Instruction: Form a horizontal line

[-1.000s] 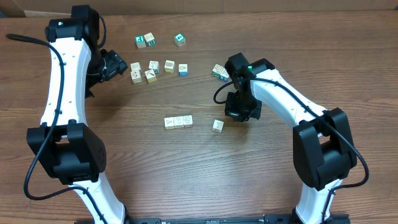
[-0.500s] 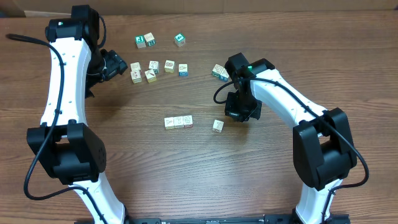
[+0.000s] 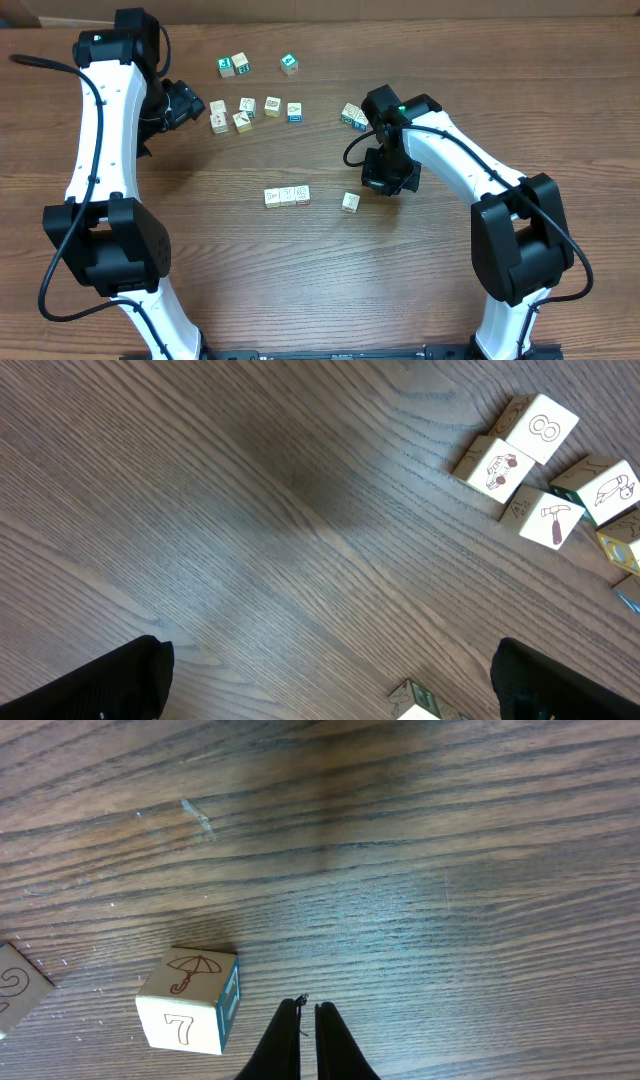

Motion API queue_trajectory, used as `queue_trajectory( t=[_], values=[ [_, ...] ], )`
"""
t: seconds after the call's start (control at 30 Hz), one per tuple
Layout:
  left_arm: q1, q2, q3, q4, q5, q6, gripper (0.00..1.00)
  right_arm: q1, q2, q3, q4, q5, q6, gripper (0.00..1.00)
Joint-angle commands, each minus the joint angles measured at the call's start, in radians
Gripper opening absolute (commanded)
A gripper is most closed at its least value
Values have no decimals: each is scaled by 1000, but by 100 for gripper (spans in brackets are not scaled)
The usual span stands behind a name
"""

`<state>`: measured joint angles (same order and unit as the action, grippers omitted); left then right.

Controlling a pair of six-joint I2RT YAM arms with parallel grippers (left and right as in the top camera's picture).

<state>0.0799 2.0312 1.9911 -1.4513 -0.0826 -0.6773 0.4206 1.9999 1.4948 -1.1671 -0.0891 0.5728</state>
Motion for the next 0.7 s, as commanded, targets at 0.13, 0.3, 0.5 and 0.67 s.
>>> queue_trajectory(
  t=[0.13,0.3,0.5,0.67],
  values=[
    [-8,9,-5,-2,-3,4,100,6,-24,-5,2,-2,7,4],
    [-8,9,-5,-2,-3,4,100,6,-24,-5,-13,-2,7,4],
    [-8,9,-5,-2,-3,4,100,6,-24,-5,-44,-3,7,4],
    [-8,9,-5,-2,-3,4,100,6,-24,-5,-59,-3,7,4]
  ],
)
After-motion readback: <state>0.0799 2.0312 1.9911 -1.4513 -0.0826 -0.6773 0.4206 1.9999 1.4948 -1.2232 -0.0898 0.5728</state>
